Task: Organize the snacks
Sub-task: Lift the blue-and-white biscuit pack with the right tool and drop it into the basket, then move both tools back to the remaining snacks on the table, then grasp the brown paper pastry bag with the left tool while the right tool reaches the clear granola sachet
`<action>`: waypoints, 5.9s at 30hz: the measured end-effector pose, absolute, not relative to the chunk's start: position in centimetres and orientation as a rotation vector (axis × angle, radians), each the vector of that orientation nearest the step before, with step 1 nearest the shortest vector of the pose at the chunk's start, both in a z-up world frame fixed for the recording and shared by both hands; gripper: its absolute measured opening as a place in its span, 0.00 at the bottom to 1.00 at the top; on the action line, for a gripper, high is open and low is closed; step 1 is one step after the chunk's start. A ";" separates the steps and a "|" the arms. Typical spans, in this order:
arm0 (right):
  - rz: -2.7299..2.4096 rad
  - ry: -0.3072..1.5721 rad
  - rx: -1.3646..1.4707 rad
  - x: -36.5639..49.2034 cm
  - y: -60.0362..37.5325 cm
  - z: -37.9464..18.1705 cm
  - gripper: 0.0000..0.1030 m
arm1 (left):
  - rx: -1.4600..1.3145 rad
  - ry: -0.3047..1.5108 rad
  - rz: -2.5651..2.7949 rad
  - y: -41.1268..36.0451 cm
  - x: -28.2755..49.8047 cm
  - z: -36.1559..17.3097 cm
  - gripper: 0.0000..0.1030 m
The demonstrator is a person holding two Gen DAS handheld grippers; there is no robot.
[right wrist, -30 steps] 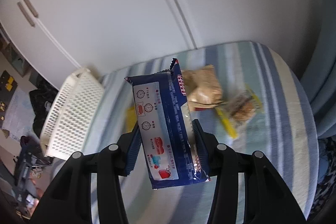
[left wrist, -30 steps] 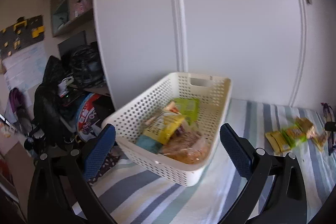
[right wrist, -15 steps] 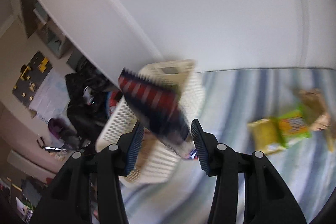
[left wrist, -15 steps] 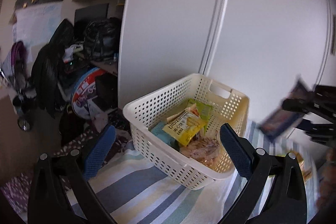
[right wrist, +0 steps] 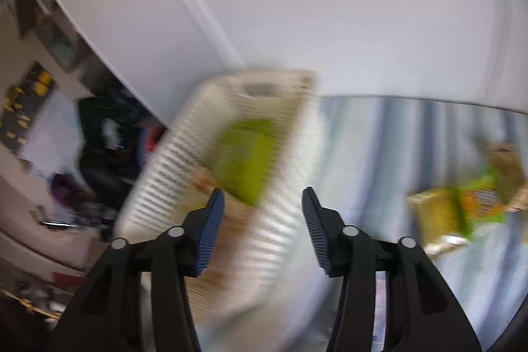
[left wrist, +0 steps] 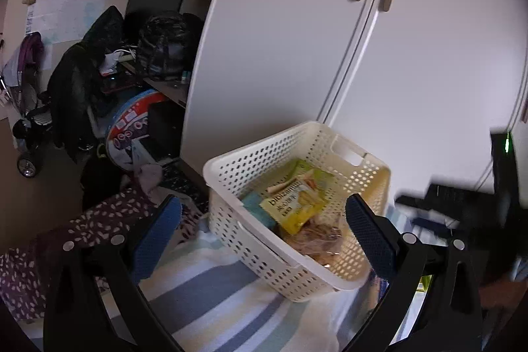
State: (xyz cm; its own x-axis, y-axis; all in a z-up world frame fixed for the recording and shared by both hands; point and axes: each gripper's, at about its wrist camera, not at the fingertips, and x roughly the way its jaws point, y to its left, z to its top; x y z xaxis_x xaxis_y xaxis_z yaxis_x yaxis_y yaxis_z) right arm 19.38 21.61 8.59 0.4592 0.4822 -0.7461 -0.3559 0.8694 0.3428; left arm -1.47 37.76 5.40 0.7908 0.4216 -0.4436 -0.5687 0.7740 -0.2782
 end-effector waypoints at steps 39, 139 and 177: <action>0.513 0.935 0.142 19.0 22.8 13.1 0.43 | -0.439 0.354 0.554 38.0 -2.1 5.5 0.98; -0.068 0.922 0.538 22.6 -13.1 -0.1 0.42 | 0.126 0.955 -0.220 6.3 24.4 -0.1 0.98; -0.031 0.897 0.599 23.3 -13.7 -0.4 0.43 | 0.099 0.911 -0.188 8.5 26.9 1.8 0.10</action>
State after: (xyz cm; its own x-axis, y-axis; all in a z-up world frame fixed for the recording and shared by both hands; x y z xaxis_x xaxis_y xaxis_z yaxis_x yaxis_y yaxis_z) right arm 23.32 -13.67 -0.41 0.6349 0.2184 -0.7411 0.2690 0.8367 0.4770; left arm 26.88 8.47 1.81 0.5983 -0.1195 -0.7923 0.2037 0.9790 0.0061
